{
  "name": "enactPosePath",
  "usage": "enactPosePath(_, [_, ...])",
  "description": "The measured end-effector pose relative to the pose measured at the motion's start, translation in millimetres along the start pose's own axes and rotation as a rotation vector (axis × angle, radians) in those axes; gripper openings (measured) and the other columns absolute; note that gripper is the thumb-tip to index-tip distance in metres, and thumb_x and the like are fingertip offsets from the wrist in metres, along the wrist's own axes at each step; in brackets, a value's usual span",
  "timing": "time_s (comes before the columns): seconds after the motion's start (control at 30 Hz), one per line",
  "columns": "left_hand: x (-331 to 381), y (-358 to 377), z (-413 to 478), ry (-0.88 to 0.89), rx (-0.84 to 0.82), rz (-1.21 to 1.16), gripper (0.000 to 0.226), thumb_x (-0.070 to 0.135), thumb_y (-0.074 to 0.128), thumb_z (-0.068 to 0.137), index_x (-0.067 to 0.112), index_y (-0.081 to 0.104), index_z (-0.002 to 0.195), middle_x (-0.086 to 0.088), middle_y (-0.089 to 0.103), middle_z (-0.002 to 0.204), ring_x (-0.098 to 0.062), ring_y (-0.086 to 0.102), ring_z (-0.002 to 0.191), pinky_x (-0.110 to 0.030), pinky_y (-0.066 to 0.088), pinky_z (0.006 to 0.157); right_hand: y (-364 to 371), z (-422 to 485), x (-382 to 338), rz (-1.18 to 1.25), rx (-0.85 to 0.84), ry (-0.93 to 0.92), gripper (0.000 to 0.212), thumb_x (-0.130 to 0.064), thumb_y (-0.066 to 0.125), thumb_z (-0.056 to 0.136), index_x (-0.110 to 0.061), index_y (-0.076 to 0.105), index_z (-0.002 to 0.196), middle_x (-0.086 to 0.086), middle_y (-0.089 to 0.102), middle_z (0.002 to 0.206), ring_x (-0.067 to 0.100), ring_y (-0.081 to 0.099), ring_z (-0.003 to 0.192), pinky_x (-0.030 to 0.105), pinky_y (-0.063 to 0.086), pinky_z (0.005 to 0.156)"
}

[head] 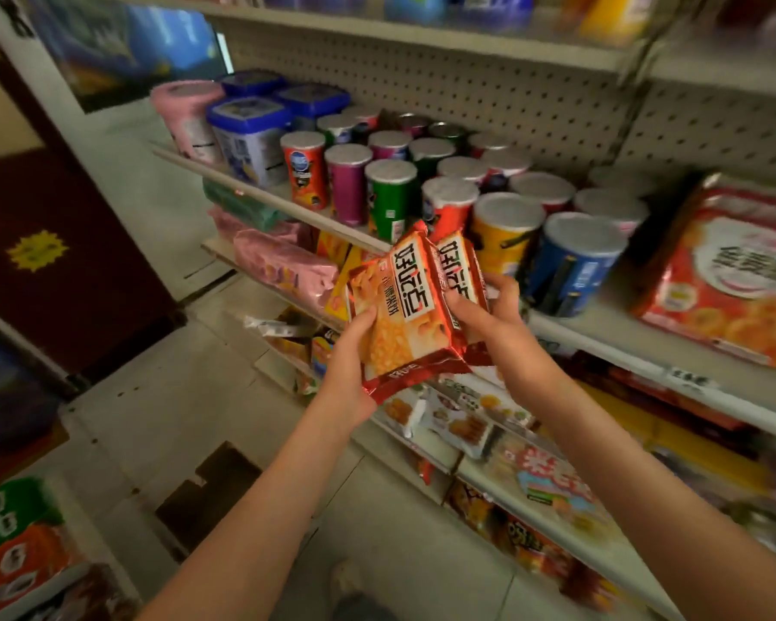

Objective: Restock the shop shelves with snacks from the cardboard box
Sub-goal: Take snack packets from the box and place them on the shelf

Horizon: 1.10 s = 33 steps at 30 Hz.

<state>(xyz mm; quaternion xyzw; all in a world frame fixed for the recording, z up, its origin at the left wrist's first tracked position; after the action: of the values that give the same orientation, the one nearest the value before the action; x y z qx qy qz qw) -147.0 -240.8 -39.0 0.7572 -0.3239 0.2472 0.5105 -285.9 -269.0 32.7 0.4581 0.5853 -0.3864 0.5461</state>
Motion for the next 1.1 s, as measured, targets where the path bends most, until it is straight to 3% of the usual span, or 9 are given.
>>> enactPosePath(0.07, [-14.0, 29.9, -11.8, -0.032, -0.022, 0.018, 0.04, 0.04, 0.05, 0.093, 0.015, 0.062, 0.122, -0.013, 0.067, 0.118, -0.034, 0.06, 0.114, -0.049, 0.044, 0.1, -25.3, -18.9, -12.0, -0.004, 0.014, -0.01, 0.053, -0.029, 0.061, 0.089, -0.023, 0.029, 0.131, -0.006, 0.062, 0.107, 0.001, 0.069, 0.073, 0.015, 0.052, 0.057])
enactPosePath(0.17, [-33.5, 76.4, -26.0, -0.042, -0.055, 0.044, 0.041, 0.039, 0.05, 0.093, 0.015, 0.061, 0.124, -0.013, 0.068, 0.116, -0.032, 0.062, 0.111, -0.048, 0.046, 0.099, -67.7, -46.3, -23.9, 0.027, 0.031, -0.003, 0.056, -0.032, 0.061, 0.088, -0.024, 0.033, 0.136, 0.0, 0.066, 0.115, 0.014, 0.07, 0.091, 0.028, 0.057, 0.075])
enactPosePath(0.3, [-53.0, 130.5, -35.8, -0.055, -0.118, 0.078, 0.036, 0.037, 0.052, 0.092, 0.017, 0.063, 0.12, -0.011, 0.071, 0.109, -0.029, 0.068, 0.099, -0.041, 0.054, 0.083, -108.4, -72.9, -47.3, -0.025, 0.067, -0.05, 0.06, -0.043, 0.063, 0.076, -0.032, 0.038, 0.129, -0.016, 0.067, 0.103, 0.003, 0.069, 0.087, 0.016, 0.054, 0.069])
enactPosePath(0.43, [-83.6, 178.8, -37.6, -0.143, -0.169, 0.1, 0.036, 0.038, 0.055, 0.09, 0.018, 0.063, 0.118, -0.012, 0.072, 0.106, -0.031, 0.068, 0.099, -0.041, 0.054, 0.082, -157.9, -93.4, -63.7, -0.192, 0.191, -0.051, 0.072, -0.056, 0.069, 0.067, -0.038, 0.037, 0.129, -0.012, 0.061, 0.117, 0.007, 0.064, 0.1, 0.026, 0.052, 0.086])
enactPosePath(0.57, [-114.0, 221.4, -39.5, -0.249, -0.263, 0.132, 0.032, 0.04, 0.057, 0.09, 0.018, 0.064, 0.112, -0.011, 0.074, 0.098, -0.028, 0.069, 0.092, -0.037, 0.055, 0.074, -206.9, -108.6, -66.9, -0.213, 0.261, 0.042, 0.073, -0.048, 0.069, 0.073, -0.033, 0.033, 0.135, -0.013, 0.064, 0.11, 0.005, 0.069, 0.088, 0.019, 0.054, 0.074])
enactPosePath(0.73, [-148.4, 268.3, -43.2, -0.333, -0.351, 0.207, 0.032, 0.04, 0.06, 0.089, 0.022, 0.062, 0.115, -0.008, 0.074, 0.099, -0.027, 0.071, 0.091, -0.036, 0.057, 0.072, -263.4, -131.7, -69.6, -0.195, 0.336, 0.14, 0.082, -0.05, 0.072, 0.06, -0.03, 0.037, 0.131, -0.006, 0.069, 0.106, 0.013, 0.071, 0.087, 0.028, 0.055, 0.073])
enactPosePath(0.87, [-180.7, 296.6, -50.8, -0.402, -0.397, 0.25, 0.033, 0.04, 0.06, 0.089, 0.024, 0.06, 0.118, -0.007, 0.074, 0.103, -0.026, 0.07, 0.097, -0.042, 0.055, 0.084, -307.8, -152.2, -65.6, -0.147, 0.408, 0.186, 0.079, -0.039, 0.076, 0.056, -0.025, 0.041, 0.125, 0.003, 0.07, 0.103, 0.022, 0.071, 0.087, 0.04, 0.057, 0.08])
enactPosePath(1.0, [-207.4, 326.6, -55.5, -0.398, -0.44, 0.321, 0.027, 0.043, 0.054, 0.092, 0.026, 0.061, 0.111, -0.004, 0.074, 0.102, -0.023, 0.069, 0.095, -0.039, 0.055, 0.08, -353.7, -169.1, -65.3, -0.098, 0.468, 0.199, 0.066, -0.022, 0.073, 0.071, -0.021, 0.04, 0.127, 0.009, 0.069, 0.101, 0.02, 0.071, 0.074, 0.032, 0.058, 0.06])
enactPosePath(1.1, [-224.9, 351.7, -58.3, -0.413, -0.454, 0.347, 0.03, 0.049, 0.05, 0.092, 0.027, 0.061, 0.11, -0.001, 0.074, 0.1, -0.019, 0.069, 0.093, -0.035, 0.055, 0.077, -387.6, -175.2, -73.8, -0.181, 0.452, 0.195, 0.073, -0.029, 0.076, 0.064, -0.021, 0.039, 0.127, 0.013, 0.068, 0.105, 0.027, 0.07, 0.082, 0.037, 0.059, 0.067])
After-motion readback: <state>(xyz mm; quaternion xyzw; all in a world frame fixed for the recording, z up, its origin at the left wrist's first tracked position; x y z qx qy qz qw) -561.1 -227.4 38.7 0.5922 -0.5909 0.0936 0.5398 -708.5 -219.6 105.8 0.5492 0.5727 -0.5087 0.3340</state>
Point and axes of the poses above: each hand's wrist, its own z-axis towards the middle knuckle, its own y-axis out of the palm, x = y × z, the point moved 9 cm from there along z, towards the middle knuckle
